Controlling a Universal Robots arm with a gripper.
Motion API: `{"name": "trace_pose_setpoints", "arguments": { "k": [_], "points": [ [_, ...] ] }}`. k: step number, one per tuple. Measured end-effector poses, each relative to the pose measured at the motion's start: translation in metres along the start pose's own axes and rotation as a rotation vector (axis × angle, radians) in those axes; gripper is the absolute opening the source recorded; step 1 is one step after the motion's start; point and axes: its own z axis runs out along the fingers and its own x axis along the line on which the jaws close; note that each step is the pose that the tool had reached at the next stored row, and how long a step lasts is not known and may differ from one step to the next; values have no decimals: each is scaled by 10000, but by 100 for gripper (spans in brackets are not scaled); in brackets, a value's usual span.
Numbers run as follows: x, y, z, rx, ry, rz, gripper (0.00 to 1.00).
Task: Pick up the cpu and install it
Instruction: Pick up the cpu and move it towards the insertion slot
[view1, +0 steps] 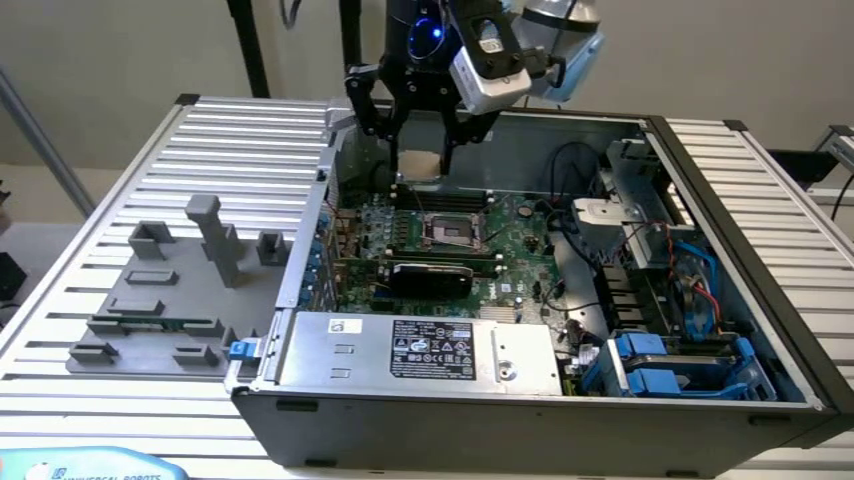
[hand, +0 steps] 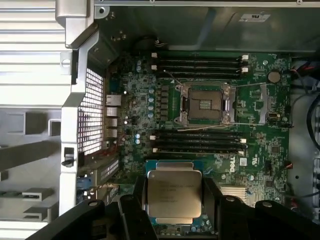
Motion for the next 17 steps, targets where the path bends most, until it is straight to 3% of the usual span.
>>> {"name": "trace_pose_setpoints", "arguments": {
  "k": [17],
  "points": [
    [-233, 442, 281, -148, 0, -5, 55]
  ]
}}
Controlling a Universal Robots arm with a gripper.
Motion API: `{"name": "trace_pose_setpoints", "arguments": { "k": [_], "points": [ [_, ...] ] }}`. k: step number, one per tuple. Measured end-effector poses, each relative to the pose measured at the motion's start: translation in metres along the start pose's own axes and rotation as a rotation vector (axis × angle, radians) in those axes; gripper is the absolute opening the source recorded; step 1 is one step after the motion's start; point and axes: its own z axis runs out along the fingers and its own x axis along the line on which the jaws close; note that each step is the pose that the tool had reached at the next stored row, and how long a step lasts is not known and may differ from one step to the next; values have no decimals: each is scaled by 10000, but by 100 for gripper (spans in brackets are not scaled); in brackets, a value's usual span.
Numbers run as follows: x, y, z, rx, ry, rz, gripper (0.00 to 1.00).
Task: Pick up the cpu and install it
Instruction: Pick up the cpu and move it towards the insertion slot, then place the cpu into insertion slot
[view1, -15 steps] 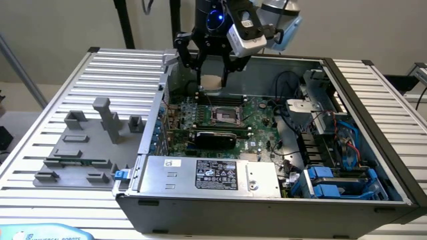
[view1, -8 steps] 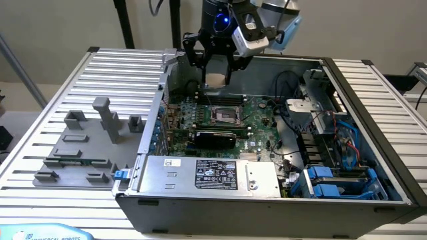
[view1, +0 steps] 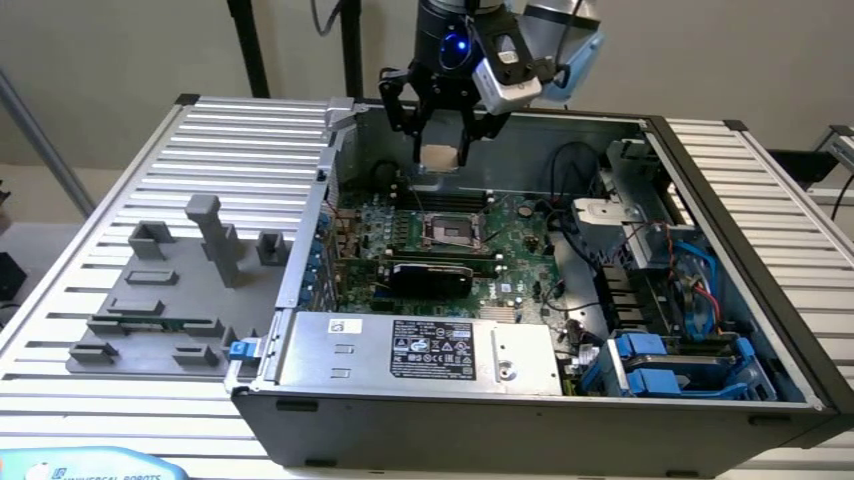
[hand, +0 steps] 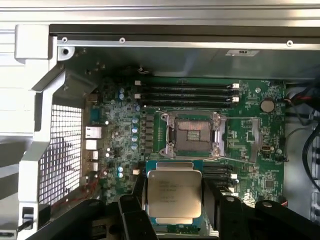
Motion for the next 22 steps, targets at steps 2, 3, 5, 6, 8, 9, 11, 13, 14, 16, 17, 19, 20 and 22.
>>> {"name": "trace_pose_setpoints", "arguments": {
  "k": [2, 3, 5, 6, 8, 9, 11, 13, 14, 16, 17, 19, 20, 22],
  "points": [
    [-29, 53, 36, -7, 1, -1, 55],
    [-45, 80, 54, -9, 1, -1, 55],
    [-80, 134, 93, -12, 0, 0, 55],
    [-103, 162, 113, -12, 1, 0, 55],
    [-167, 212, 152, -12, 0, 0, 55],
    [-210, 232, 170, -11, 0, 0, 55],
    [-301, 258, 205, -10, 1, -1, 55],
    [-371, 259, 240, -14, 1, 0, 55],
    [-384, 257, 257, -13, 0, -1, 55],
    [-316, 241, 485, -12, -359, -26, 55],
    [-315, 240, 486, -11, -363, -28, 55],
    [-315, 240, 486, -12, -363, -28, 55],
    [-315, 240, 486, -12, -363, -28, 55],
    [-315, 240, 486, -11, -363, -27, 55]
  ]
}}
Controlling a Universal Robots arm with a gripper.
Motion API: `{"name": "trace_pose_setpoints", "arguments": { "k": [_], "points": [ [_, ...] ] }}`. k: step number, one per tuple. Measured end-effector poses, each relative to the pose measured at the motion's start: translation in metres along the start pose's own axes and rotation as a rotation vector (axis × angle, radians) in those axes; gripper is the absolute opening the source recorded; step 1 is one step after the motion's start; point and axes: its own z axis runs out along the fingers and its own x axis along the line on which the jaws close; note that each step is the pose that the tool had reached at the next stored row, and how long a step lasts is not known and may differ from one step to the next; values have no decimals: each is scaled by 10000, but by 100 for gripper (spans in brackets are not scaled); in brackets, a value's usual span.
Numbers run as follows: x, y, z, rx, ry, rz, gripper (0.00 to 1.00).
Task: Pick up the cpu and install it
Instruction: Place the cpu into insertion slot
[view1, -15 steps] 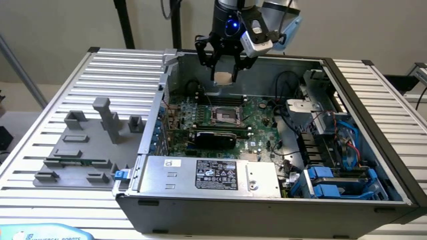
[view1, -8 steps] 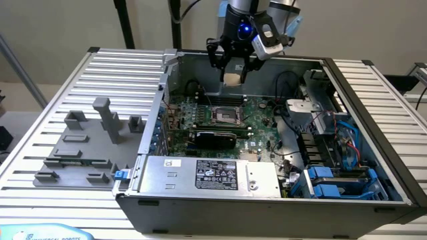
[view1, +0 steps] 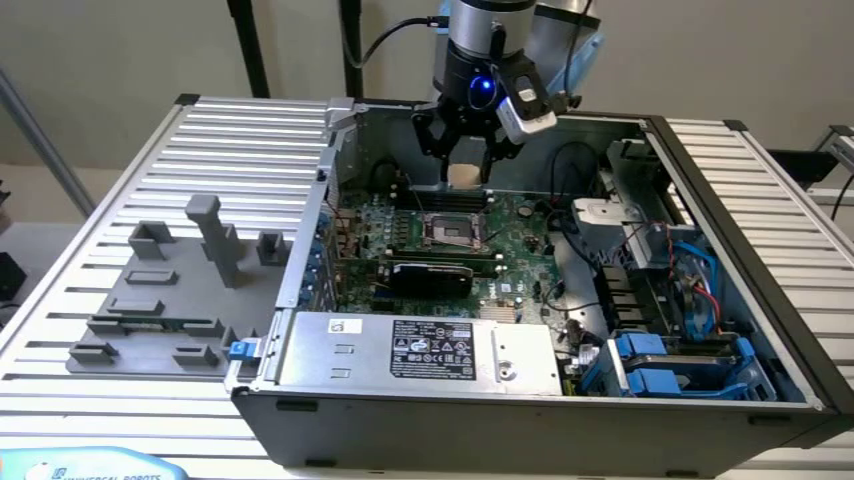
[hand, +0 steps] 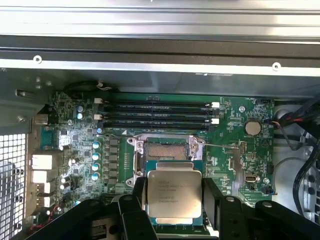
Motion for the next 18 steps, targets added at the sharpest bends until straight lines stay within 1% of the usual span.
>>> {"name": "trace_pose_setpoints", "arguments": {
  "k": [7, 10, 13, 18],
  "points": [
    [0, 0, 0, 0, -1, 0, 55],
    [21, 0, 2, 0, -3, 55, 55],
    [23, -1, 8, 1, -13, 389, 55],
    [24, -2, 28, 4, -49, 1222, 55]
  ]
}}
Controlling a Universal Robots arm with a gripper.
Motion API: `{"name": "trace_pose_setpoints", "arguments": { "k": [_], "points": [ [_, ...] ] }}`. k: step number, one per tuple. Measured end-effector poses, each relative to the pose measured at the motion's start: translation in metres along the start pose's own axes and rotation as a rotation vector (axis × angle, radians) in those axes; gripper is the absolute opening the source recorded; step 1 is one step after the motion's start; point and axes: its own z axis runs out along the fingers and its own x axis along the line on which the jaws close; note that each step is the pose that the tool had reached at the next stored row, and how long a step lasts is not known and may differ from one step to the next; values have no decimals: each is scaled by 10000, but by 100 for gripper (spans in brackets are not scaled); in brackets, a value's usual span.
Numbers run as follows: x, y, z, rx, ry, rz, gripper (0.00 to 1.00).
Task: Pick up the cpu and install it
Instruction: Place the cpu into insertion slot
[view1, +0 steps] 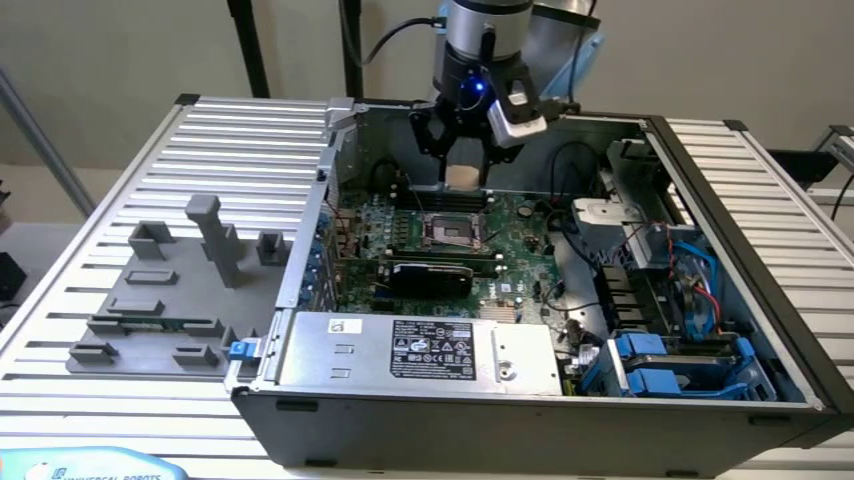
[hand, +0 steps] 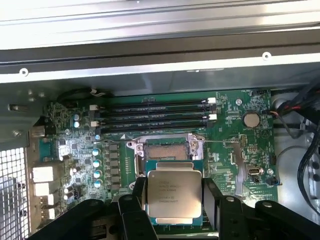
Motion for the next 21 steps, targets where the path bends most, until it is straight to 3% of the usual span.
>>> {"name": "trace_pose_setpoints", "arguments": {
  "k": [21],
  "points": [
    [0, -9, 122, 4, -237, 3818, 55]
  ]
}}
